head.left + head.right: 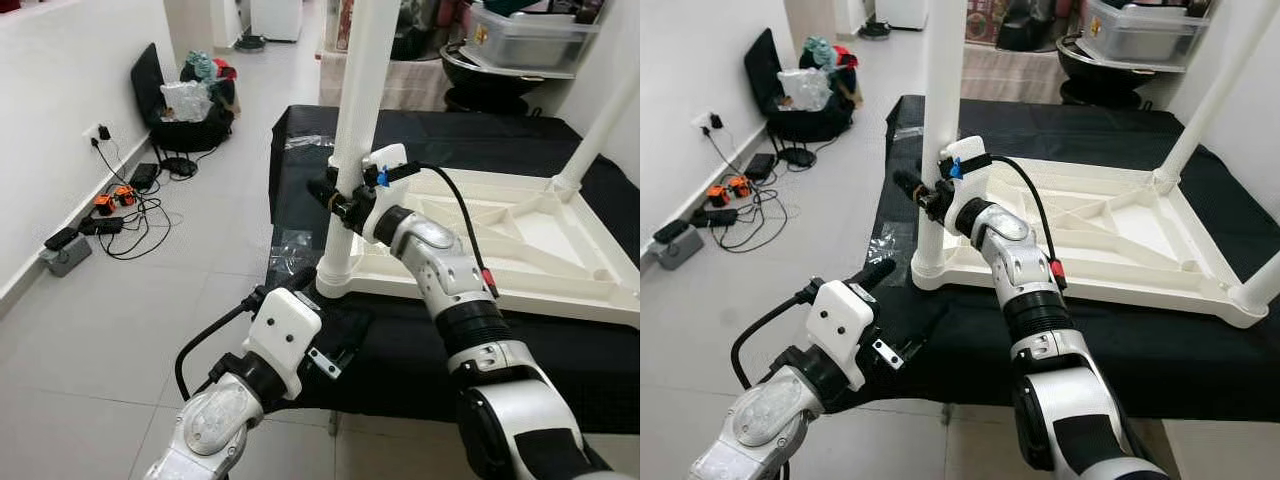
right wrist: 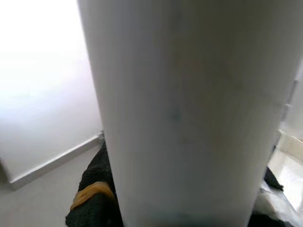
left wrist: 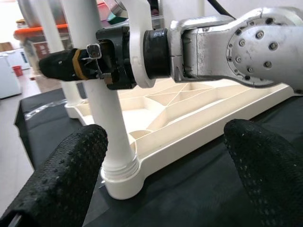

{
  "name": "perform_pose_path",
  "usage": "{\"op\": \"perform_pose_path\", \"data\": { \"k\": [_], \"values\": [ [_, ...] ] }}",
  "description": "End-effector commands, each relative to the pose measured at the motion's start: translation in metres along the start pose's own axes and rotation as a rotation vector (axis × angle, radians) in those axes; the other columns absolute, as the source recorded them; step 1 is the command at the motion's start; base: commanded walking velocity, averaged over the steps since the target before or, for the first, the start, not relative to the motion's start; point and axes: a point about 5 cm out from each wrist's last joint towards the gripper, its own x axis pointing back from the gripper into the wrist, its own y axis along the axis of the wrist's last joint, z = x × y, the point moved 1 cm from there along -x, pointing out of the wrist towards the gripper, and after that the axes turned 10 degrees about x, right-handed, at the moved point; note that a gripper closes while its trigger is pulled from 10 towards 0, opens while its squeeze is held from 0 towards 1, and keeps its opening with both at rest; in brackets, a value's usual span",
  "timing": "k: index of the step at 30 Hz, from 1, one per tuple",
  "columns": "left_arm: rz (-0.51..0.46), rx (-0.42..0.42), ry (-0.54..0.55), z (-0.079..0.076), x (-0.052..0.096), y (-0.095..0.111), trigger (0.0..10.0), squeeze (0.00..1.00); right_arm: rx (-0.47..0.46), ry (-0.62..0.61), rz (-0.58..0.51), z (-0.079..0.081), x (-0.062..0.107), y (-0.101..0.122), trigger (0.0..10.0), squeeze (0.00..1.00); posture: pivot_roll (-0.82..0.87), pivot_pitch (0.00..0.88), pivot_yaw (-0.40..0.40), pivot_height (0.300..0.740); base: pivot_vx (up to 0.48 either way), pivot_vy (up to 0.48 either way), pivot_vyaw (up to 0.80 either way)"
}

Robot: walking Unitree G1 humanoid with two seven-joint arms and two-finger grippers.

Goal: Building children table

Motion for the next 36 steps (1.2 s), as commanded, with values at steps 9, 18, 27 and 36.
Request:
{"op": "perform_pose_path", "data": {
  "k": [9,18,27,36],
  "values": [
    [0.008,-0.013,0.019,0.003,-0.001,-0.003,10.0,0.00,-0.022,-0.931,0.193,-0.083,0.057,-0.023,0.0,0.00,0.08,0.032,-0.075,0.740,0.000,0.000,0.00],
    [0.006,-0.015,0.023,0.004,-0.002,-0.003,10.0,0.00,-0.066,-1.096,0.207,-0.074,0.070,-0.029,0.0,0.00,0.08,0.033,-0.074,0.740,0.000,0.000,0.00],
    [0.004,-0.012,0.031,0.004,-0.002,-0.002,10.0,0.00,-0.068,-0.910,0.075,-0.054,0.044,-0.012,10.0,0.00,0.08,0.035,-0.081,0.740,0.000,0.000,0.00],
    [0.007,-0.008,0.036,0.004,-0.001,-0.003,10.0,0.00,-0.131,-0.370,0.019,-0.044,0.028,-0.005,10.0,0.00,0.08,0.037,-0.090,0.740,0.000,0.000,0.00]
  ]
}}
